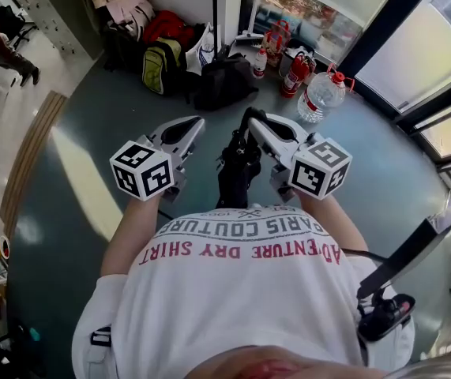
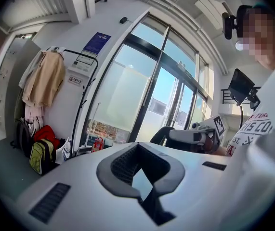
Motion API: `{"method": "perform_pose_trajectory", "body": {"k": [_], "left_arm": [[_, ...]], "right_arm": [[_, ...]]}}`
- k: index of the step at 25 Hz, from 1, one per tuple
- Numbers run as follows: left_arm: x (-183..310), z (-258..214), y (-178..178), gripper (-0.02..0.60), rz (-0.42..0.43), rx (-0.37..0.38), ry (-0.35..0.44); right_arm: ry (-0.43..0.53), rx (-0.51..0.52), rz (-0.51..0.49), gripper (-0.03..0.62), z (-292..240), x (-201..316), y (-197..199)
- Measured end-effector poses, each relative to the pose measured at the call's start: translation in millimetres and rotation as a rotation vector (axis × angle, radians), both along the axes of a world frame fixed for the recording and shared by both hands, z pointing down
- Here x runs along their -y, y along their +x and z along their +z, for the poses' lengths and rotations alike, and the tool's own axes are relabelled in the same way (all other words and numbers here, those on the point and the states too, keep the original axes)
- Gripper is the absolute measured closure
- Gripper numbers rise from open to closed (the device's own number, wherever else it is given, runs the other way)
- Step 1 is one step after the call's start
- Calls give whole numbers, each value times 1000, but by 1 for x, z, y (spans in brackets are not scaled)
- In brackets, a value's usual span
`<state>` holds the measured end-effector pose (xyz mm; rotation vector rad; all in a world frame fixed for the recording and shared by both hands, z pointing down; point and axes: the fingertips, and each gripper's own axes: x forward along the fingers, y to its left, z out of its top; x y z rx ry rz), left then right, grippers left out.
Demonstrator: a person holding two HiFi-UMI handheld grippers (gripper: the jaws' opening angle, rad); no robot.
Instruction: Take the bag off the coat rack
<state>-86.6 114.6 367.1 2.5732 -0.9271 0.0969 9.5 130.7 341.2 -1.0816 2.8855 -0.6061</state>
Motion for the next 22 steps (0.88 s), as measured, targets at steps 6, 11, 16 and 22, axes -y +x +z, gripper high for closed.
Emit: {"method": "perform_pose_trajectory", "body": {"k": [6, 11, 16, 22], "left_arm": [[-9, -6, -1, 578, -3, 16, 20], [-15, -11, -6, 578, -6, 13, 25], [-15, -5, -10, 578, -12, 7, 18], [-16, 0, -13, 578, -8, 6, 3]], "right_arm": [[6, -6, 7, 577, 5, 1, 2], [7, -11, 28, 577, 4, 3, 4], [16, -14, 48, 577, 5, 8, 9], [-1, -11, 66, 577, 10, 8, 12]]}}
